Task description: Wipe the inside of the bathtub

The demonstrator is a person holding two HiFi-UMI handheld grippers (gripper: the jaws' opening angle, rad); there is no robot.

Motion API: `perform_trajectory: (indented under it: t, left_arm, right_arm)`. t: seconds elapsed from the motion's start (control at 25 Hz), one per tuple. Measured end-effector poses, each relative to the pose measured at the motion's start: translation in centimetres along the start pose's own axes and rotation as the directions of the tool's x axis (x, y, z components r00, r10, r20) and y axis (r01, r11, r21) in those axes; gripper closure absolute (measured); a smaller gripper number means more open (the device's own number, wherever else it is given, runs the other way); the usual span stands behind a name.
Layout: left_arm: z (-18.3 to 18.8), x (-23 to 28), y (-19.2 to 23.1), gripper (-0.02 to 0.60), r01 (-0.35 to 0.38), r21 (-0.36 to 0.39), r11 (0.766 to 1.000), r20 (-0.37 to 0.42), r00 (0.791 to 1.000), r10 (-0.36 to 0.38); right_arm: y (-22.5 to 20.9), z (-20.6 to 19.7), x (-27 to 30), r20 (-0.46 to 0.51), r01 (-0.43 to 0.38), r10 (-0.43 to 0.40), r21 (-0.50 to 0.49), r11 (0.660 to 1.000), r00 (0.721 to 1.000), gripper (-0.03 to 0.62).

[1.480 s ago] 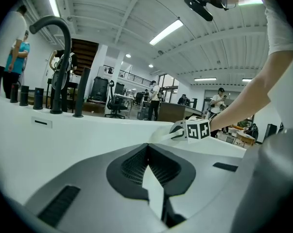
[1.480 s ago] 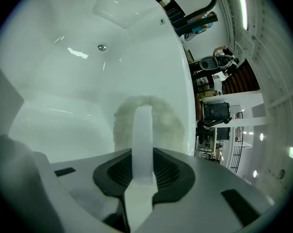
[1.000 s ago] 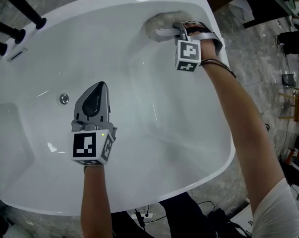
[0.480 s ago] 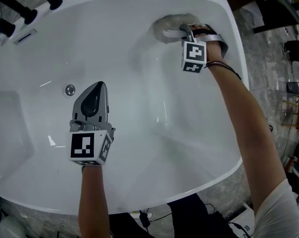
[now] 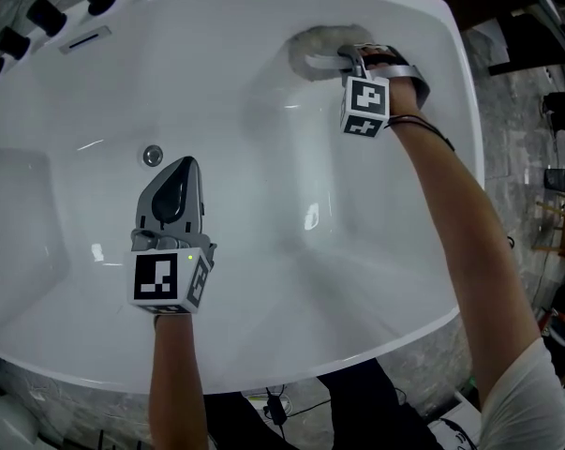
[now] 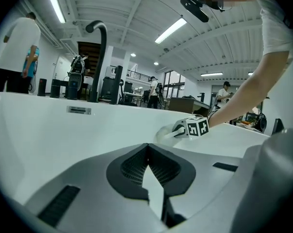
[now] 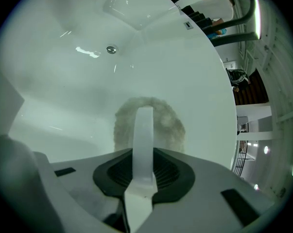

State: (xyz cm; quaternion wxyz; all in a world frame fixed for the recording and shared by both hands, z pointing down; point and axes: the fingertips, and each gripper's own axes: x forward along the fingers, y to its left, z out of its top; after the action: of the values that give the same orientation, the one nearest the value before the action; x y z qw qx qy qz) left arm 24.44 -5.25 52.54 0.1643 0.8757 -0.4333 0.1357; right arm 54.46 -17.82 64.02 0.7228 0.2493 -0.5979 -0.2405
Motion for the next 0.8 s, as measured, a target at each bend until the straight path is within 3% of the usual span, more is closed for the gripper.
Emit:
perform_trajectory:
  t: [0.8]
  left_arm:
    - [0.5, -7.9, 10.1, 0.574, -0.089, -0.018, 0.996, 0.000, 0.996, 0.089]
  right_arm:
    - [-2.7, 17.0, -1.1, 0.099, -0.037, 0.041, -0.043, 0.998, 0.994, 0.499]
